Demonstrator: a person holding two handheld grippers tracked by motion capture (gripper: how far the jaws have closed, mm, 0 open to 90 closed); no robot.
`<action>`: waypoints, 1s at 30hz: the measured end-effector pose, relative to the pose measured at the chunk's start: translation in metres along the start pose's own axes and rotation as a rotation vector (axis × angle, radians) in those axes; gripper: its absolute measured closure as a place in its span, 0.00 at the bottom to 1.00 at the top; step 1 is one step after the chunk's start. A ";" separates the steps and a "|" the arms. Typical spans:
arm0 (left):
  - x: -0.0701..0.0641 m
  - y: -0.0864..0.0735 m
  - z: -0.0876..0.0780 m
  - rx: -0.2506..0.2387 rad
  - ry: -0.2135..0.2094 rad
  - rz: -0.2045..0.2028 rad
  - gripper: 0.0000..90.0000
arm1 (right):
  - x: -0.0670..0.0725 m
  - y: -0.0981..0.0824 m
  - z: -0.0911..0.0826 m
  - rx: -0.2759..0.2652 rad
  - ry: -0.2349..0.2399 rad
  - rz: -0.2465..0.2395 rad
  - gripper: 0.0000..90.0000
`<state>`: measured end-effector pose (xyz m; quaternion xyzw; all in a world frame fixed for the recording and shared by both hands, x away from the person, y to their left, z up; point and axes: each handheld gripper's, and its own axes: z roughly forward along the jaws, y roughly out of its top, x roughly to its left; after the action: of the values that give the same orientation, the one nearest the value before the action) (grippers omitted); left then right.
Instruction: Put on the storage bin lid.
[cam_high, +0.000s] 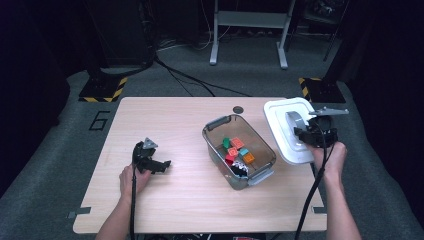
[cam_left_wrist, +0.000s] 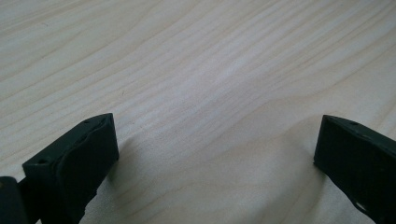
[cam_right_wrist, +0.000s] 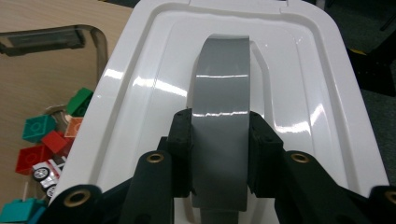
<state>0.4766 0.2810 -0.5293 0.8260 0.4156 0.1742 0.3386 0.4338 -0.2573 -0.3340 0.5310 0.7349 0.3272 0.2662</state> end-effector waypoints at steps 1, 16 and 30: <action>0.000 0.000 0.000 0.000 0.000 0.000 0.00 | 0.004 0.002 0.000 -0.001 0.009 0.001 0.75; 0.000 0.000 0.000 0.000 0.001 0.000 0.00 | 0.067 0.013 0.012 0.023 0.119 -0.033 0.75; 0.000 0.000 0.000 0.000 0.000 0.000 0.00 | 0.115 0.007 0.031 0.050 0.203 -0.069 0.75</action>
<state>0.4765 0.2810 -0.5293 0.8259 0.4156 0.1744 0.3386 0.4272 -0.1393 -0.3534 0.4761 0.7839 0.3514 0.1882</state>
